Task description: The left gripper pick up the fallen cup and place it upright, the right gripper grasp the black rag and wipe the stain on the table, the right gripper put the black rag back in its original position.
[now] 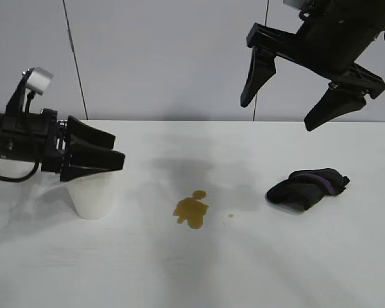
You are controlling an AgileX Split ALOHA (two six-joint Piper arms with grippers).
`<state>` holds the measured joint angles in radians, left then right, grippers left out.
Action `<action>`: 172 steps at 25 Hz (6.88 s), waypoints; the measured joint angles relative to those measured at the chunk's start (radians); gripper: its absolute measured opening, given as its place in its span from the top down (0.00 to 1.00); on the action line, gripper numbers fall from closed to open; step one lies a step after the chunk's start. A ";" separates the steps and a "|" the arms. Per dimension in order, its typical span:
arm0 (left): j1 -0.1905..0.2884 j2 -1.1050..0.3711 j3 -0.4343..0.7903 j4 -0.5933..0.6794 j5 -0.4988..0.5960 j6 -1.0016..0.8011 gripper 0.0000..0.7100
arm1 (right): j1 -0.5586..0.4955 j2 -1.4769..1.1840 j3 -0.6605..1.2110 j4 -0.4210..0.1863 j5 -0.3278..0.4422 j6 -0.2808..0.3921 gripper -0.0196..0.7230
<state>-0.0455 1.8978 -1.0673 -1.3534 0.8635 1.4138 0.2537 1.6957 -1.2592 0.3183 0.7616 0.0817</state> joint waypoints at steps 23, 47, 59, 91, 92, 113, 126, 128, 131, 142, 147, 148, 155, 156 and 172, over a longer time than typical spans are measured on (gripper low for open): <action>-0.089 -0.095 -0.250 0.661 0.046 -0.947 0.02 | 0.000 0.242 0.000 -0.397 -0.049 0.340 0.18; -0.089 -0.095 -0.250 0.664 0.056 -0.948 0.02 | 0.018 0.262 0.000 -0.413 -0.074 0.391 0.96; -0.089 -0.095 -0.250 0.664 0.057 -0.948 0.02 | 0.168 0.188 0.000 -0.273 -0.157 0.293 0.96; -0.089 -0.095 -0.250 0.667 0.080 -0.948 0.02 | 0.087 0.381 -0.010 -0.488 -0.209 0.418 0.96; -0.089 -0.095 -0.250 0.667 0.080 -0.948 0.02 | 0.076 0.381 -0.011 -0.488 -0.207 0.415 0.96; -0.089 -0.095 -0.250 0.667 0.079 -0.948 0.02 | 0.432 0.426 -0.051 -0.307 -0.272 0.291 0.96; -0.089 -0.095 -0.250 0.667 0.079 -0.948 0.02 | 0.361 0.652 -0.487 -0.309 -0.100 0.291 0.96; -0.089 -0.095 -0.250 0.667 0.079 -0.948 0.02 | 0.320 0.658 -0.499 -0.309 -0.093 0.291 0.96; -0.089 -0.095 -0.250 0.668 0.078 -0.948 0.02 | 0.257 0.658 -0.505 -0.309 -0.072 0.287 0.96; -0.089 -0.095 -0.250 0.672 0.075 -0.948 0.02 | 0.180 0.560 -0.365 -0.326 0.014 0.207 0.96; -0.089 -0.095 -0.250 0.672 0.083 -0.948 0.02 | 0.178 0.391 -0.089 -0.333 -0.028 0.205 0.96; -0.089 -0.095 -0.250 0.672 0.084 -0.948 0.02 | 0.178 0.352 -0.048 -0.333 -0.048 0.214 0.96; -0.089 -0.095 -0.250 0.672 0.120 -0.948 0.02 | 0.178 0.201 0.069 -0.333 -0.069 0.271 0.19; -0.089 -0.095 -0.250 0.672 0.124 -0.948 0.02 | 0.178 0.182 0.070 -0.333 -0.068 0.271 0.15; -0.089 -0.095 -0.250 0.672 0.128 -0.948 0.02 | 0.012 -0.031 0.072 -0.097 -0.043 0.110 0.12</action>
<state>-0.1341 1.8031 -1.3170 -0.6817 0.9913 0.4661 0.2656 1.6647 -1.1877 0.2215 0.7183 0.1914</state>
